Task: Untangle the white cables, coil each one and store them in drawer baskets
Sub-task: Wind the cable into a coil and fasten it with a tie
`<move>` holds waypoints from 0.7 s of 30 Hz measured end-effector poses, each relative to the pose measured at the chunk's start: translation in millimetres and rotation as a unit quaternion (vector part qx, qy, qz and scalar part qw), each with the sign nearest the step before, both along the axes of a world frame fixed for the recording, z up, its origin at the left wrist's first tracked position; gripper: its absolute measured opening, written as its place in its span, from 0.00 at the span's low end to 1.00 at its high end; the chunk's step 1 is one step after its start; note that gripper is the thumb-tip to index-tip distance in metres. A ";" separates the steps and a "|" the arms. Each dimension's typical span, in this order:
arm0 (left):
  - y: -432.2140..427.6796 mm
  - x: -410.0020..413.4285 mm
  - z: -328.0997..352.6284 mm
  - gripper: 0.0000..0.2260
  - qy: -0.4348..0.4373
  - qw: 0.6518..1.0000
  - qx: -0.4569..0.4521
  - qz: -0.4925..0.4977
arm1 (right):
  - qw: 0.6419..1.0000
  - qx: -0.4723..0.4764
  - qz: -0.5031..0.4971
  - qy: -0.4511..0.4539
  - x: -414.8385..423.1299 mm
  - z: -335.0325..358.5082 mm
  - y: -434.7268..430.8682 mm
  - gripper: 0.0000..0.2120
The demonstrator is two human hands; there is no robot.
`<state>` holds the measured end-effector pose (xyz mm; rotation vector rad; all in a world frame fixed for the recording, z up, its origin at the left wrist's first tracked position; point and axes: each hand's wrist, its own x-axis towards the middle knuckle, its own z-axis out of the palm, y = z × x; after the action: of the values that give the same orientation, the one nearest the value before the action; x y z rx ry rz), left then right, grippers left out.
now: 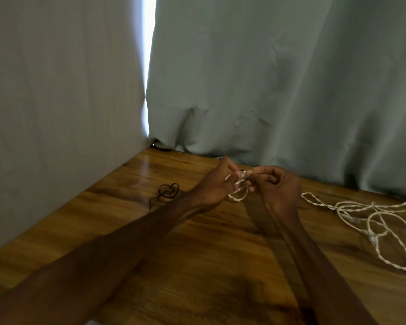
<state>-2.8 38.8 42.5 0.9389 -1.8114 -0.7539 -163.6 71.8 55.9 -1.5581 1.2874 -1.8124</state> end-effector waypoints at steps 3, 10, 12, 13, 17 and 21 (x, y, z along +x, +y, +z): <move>-1.3 -4.9 -0.2 0.04 0.061 0.996 0.055 -0.018 | 0.997 0.021 0.021 -0.068 2.7 0.8 1.2 0.08; -6.0 -8.8 -2.2 0.06 0.128 0.985 0.111 -0.031 | 0.999 -0.018 -0.012 0.040 8.1 -2.4 -0.4 0.05; -5.9 -9.3 -0.4 0.04 0.138 0.984 0.112 -0.023 | 0.999 -0.021 -0.010 0.047 8.7 -2.9 -0.9 0.07; -5.2 -9.5 0.4 0.04 0.139 0.984 0.112 -0.022 | 0.998 -0.024 -0.011 0.050 9.0 -3.1 -0.8 0.07; -4.6 -10.0 -0.8 0.04 0.123 0.986 0.110 -0.021 | 0.998 -0.032 -0.022 0.058 9.4 -2.5 -0.3 0.07; 1.9 -7.9 0.5 0.06 0.077 0.994 0.073 -0.009 | 0.998 -0.010 -0.016 0.059 7.7 -2.9 -1.9 0.07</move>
<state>-10.6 40.8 42.9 0.9326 -1.6494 -0.9532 -155.9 69.8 52.9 -1.6862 1.3581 -1.7826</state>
